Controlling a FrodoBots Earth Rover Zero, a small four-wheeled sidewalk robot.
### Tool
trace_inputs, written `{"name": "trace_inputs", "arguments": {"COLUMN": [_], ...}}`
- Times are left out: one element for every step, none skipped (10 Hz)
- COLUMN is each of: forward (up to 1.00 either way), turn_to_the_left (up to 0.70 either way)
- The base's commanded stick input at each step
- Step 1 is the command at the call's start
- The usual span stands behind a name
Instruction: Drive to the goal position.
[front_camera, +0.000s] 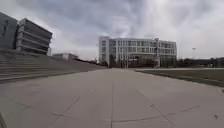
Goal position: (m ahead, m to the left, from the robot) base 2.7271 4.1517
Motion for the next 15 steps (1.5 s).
{"name": "trace_inputs", "arguments": {"forward": [0.70,0.70,0.70,0.70,0.70,0.70,0.70,0.70,0.70,0.70,0.70,0.70,0.70,0.70,0.70], "turn_to_the_left": [0.00,0.00,0.00,0.00,0.00,0.00,0.00,0.00,0.00,0.00,0.00,0.00,0.00,0.00,0.00]}}
